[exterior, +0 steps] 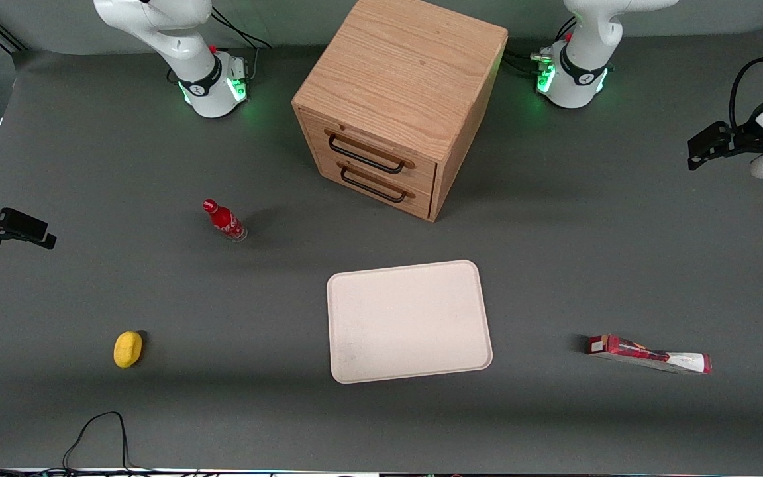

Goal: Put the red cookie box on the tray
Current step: 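Move the left gripper down toward the red-and-white cookie box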

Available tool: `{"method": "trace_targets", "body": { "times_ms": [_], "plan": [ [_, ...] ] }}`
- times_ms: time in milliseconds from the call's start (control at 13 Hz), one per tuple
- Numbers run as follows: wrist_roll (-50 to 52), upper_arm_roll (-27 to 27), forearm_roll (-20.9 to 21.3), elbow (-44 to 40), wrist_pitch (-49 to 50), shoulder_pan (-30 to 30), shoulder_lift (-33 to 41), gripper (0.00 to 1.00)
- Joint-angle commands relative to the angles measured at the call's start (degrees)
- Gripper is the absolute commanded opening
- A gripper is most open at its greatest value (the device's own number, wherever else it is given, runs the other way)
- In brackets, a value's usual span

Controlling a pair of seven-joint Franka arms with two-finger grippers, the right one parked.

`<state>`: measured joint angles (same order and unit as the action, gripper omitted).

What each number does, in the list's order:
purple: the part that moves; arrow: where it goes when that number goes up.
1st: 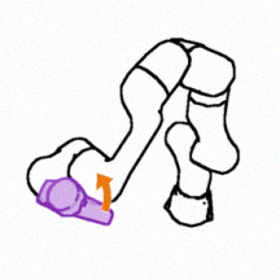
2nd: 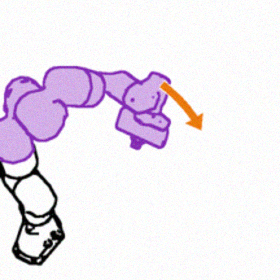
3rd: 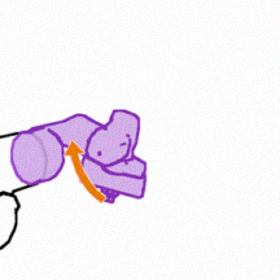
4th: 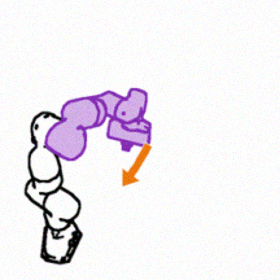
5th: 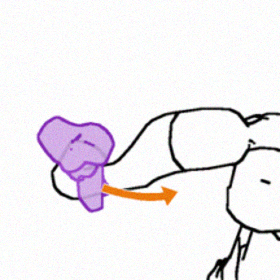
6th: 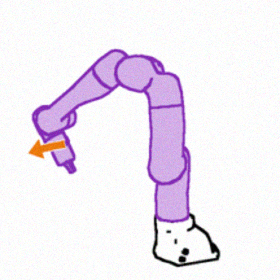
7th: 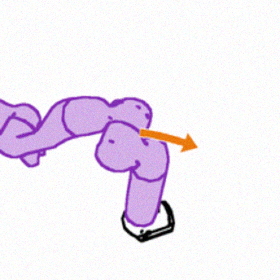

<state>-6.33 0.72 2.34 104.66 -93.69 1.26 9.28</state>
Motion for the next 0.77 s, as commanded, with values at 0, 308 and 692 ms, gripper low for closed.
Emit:
{"method": "trace_targets", "body": {
  "times_ms": [0, 308, 692],
  "plan": [
    [-1.2, 0.7, -0.9, 1.1, 0.5, 1.2, 1.3, 1.00],
    [-1.3, 0.1, 0.2, 1.1, -6.3, 2.4, -1.8, 1.00],
    [8.6, -0.6, -0.8, -7.9, -8.1, 1.4, -12.5, 0.99]
  ]
}}
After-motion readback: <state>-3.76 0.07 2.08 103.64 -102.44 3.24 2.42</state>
